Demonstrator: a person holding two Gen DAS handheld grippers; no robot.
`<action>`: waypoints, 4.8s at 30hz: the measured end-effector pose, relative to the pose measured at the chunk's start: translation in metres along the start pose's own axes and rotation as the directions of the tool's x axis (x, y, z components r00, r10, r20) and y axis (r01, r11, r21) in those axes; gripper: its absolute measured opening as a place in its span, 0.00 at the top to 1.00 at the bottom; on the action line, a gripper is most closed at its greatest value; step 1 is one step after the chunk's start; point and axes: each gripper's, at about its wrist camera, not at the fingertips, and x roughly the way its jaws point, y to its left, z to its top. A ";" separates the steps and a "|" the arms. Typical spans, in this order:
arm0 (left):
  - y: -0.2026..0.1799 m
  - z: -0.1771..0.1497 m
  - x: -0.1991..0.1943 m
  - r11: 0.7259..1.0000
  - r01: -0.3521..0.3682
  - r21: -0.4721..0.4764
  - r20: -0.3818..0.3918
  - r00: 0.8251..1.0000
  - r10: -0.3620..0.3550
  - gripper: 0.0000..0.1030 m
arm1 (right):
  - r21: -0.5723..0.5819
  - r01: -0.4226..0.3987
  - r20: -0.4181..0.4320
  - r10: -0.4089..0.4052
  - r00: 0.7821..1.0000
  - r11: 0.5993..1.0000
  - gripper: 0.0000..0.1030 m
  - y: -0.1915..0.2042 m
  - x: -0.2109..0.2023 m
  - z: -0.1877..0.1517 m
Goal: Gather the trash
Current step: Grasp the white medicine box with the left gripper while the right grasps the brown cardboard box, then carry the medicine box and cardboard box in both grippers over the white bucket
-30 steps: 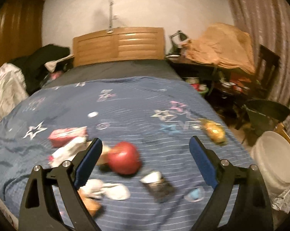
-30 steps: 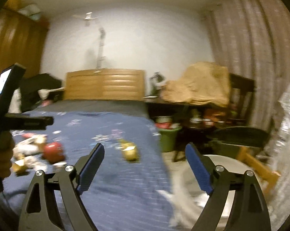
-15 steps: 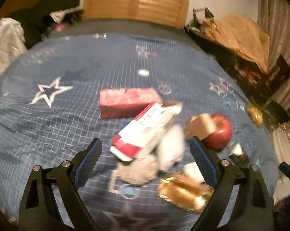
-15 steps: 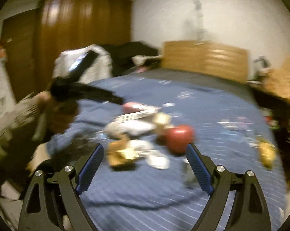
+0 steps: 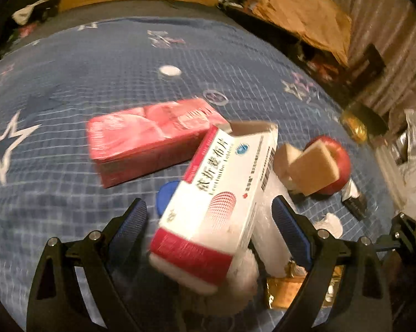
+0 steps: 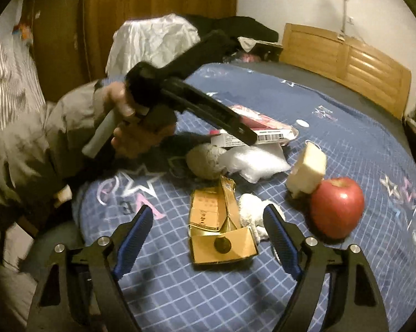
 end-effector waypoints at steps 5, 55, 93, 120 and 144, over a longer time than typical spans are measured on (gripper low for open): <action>0.001 0.002 0.017 0.999 0.043 0.015 -0.035 0.998 -0.042 0.19 | -0.081 0.067 -0.076 -0.073 0.994 0.994 0.53 0.008 0.025 -0.005; -0.085 -0.148 -0.069 0.962 -0.262 -0.083 0.178 0.945 0.273 0.19 | 0.526 0.188 -0.020 -0.209 0.978 0.829 0.25 -0.088 -0.107 -0.152; -0.226 -0.094 -0.086 0.896 -0.443 -0.030 0.316 0.846 0.429 0.55 | 0.598 0.245 0.137 -0.399 0.907 0.763 0.53 -0.090 -0.223 -0.152; -0.443 -0.004 -0.040 0.909 -0.301 0.288 0.457 0.877 0.146 0.55 | 0.745 0.481 0.013 -0.730 0.683 0.462 0.52 -0.189 -0.436 -0.258; -0.599 0.021 0.081 0.798 -0.102 0.594 0.273 0.959 -0.081 0.55 | 0.823 0.490 -0.149 -0.724 0.673 0.287 0.52 -0.283 -0.498 -0.354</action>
